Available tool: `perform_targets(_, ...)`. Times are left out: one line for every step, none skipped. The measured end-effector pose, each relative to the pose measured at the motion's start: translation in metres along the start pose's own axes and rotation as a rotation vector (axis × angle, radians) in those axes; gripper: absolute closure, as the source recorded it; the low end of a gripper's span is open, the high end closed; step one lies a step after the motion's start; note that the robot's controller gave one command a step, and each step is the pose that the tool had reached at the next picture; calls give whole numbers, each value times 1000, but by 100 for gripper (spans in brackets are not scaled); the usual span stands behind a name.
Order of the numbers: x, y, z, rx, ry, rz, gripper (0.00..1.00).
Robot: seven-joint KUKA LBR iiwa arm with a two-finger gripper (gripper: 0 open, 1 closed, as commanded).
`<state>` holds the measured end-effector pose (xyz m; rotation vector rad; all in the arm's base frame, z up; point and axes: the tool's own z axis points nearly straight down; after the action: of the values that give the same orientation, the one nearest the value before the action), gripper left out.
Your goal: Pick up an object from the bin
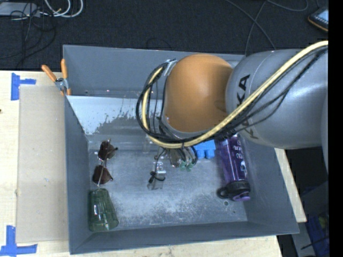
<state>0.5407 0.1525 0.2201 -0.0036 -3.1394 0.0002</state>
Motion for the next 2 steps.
perform_targets(-19, 26, 57, 0, -4, -367, 0)
perform_targets(-49, 74, 67, -1, -3, -806, 0)
